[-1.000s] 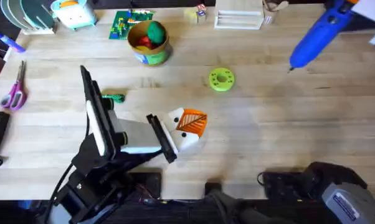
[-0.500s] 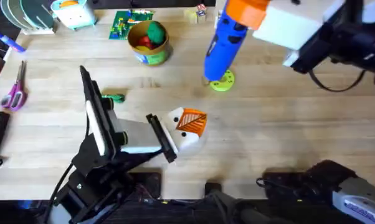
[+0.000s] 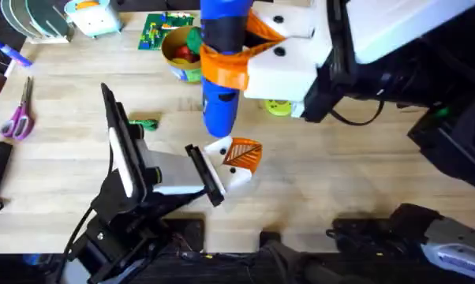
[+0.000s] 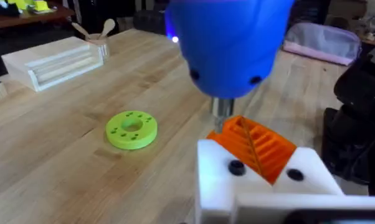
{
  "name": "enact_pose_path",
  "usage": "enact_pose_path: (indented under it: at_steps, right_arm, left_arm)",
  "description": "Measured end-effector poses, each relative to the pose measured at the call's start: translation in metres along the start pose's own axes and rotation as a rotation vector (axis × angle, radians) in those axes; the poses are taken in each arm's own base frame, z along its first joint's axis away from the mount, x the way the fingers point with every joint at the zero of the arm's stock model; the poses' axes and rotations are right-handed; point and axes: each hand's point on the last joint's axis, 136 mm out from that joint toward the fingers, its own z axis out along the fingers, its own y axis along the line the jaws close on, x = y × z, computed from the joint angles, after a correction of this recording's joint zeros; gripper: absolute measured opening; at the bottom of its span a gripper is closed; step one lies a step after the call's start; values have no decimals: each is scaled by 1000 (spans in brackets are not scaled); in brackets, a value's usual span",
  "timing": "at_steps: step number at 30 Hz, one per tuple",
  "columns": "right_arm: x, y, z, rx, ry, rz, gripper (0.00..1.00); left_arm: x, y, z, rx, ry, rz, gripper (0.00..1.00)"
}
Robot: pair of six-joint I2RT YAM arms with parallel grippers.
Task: Pick up the gripper from the table and insert it into the empty holder that is missing its gripper. Then pick up a screw, insert it into the mounting hole, and use the screwdriver to tighten it. Finally, clean up the table by picking up the vegetable and placing it into the bucket.
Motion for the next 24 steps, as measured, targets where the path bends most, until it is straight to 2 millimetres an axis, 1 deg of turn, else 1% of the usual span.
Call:
enact_pose_path:
  at_steps: [11,16,24]
  right_arm:
    - [1,3,0,-18,4,54,23]
    - [7,3,0,-17,28,93,23]
    - [10,2,0,-15,37,98,23]
  left_arm:
    - [0,0,0,0,0,0,18]
    - [0,0,0,0,0,0,18]
    - [0,0,0,0,0,0,18]
